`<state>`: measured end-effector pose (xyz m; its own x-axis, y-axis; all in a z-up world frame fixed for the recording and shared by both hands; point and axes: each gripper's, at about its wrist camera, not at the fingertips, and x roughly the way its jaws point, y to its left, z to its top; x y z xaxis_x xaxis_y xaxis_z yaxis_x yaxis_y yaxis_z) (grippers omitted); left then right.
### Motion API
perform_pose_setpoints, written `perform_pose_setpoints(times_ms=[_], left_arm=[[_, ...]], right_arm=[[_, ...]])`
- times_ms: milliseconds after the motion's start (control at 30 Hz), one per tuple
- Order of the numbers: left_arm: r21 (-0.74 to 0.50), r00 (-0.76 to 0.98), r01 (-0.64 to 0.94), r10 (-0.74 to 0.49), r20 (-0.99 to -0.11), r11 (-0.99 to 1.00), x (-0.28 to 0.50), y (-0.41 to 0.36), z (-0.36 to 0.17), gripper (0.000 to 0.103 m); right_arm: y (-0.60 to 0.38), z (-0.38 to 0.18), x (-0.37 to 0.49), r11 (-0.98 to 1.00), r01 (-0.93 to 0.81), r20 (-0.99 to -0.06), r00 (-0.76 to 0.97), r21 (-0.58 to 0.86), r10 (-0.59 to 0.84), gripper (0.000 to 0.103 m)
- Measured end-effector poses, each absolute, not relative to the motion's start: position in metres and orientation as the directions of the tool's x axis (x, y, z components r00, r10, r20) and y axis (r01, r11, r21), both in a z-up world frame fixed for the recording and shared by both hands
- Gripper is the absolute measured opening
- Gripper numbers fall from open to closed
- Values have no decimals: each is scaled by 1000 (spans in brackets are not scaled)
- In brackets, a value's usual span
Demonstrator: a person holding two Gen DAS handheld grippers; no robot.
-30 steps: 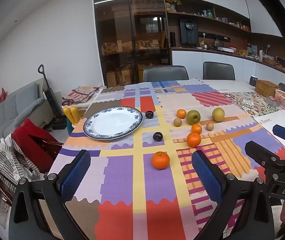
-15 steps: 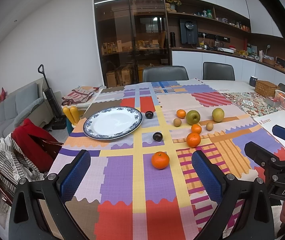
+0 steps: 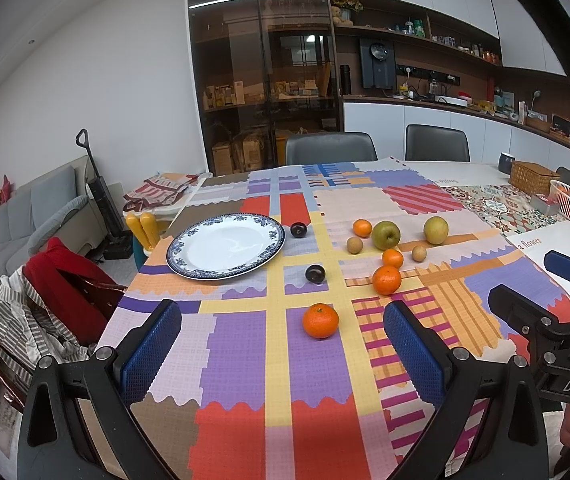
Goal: Organize fruits
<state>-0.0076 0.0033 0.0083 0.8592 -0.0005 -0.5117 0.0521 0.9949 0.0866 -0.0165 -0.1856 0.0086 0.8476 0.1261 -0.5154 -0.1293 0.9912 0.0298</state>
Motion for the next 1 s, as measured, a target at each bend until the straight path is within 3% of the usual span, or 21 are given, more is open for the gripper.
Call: perform_pose_setpoints(times_ms=[1000], left_arm=[[87, 860, 50, 1, -511, 995, -10, 4, 9, 103]], right_arm=[[-181, 8, -18, 991, -132, -520, 845, 27, 127, 102]])
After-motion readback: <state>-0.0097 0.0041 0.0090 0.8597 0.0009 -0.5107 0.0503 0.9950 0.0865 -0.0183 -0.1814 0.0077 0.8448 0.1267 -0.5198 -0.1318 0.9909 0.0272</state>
